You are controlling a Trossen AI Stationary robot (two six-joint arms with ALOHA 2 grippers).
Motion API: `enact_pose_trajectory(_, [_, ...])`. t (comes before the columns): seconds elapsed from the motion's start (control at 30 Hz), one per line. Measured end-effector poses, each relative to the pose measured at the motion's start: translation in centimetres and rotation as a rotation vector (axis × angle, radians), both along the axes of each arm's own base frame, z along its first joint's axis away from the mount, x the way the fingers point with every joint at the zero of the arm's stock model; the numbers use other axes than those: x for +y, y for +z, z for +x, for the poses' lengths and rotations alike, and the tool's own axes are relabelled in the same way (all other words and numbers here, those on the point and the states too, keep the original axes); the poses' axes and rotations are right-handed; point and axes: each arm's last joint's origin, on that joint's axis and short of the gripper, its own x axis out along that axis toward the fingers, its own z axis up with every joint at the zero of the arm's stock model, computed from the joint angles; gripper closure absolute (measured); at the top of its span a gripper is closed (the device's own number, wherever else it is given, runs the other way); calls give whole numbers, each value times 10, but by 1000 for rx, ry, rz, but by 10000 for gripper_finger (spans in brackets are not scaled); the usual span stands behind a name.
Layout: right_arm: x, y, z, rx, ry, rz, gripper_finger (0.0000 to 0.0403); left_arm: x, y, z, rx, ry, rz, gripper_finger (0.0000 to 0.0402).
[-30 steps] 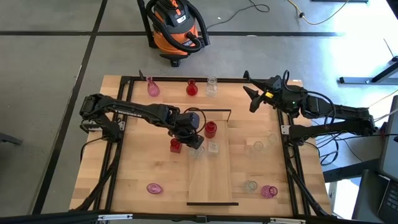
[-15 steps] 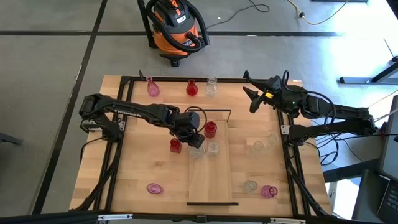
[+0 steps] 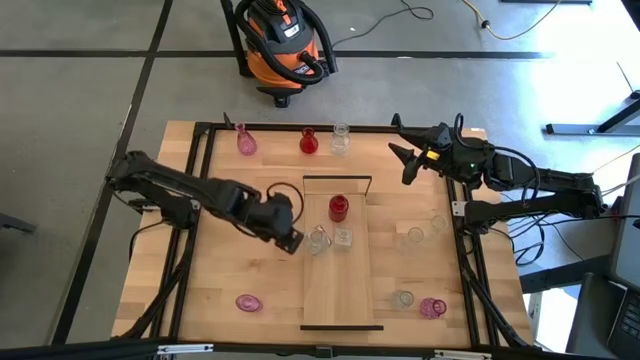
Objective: Sort vases onto shelf
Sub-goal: Put the transparent vase on the shelf aligned with the other transparent vase
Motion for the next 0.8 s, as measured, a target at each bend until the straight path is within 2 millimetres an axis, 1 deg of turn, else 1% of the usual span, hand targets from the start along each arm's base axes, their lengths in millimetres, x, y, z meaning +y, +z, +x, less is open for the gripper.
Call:
enact_pose_trajectory(0.1, [-1, 0, 0, -1, -11, -2, 201, -4, -18, 9, 11, -1, -4, 266])
enact_pose_trajectory(0.23, [-4, 0, 0, -2, -4, 5, 201, 5, -30, 20, 22, 28, 2, 266])
enact_pose_trajectory(0.33, [-6, 0, 0, -2, 2, 9, 201, 12, -34, 22, 44, 29, 27, 266])
enact_pose_trajectory(0.47, [-6, 0, 0, -2, 3, 9, 201, 19, -36, 25, 56, 6, 1, 266])
enact_pose_trajectory(0.7, [-6, 0, 0, -4, 3, 9, 201, 20, -47, 33, 85, -33, -34, 266])
enact_pose_trajectory(0.8, [-6, 0, 0, -4, 4, 9, 201, 21, -47, 33, 81, -27, -18, 266])
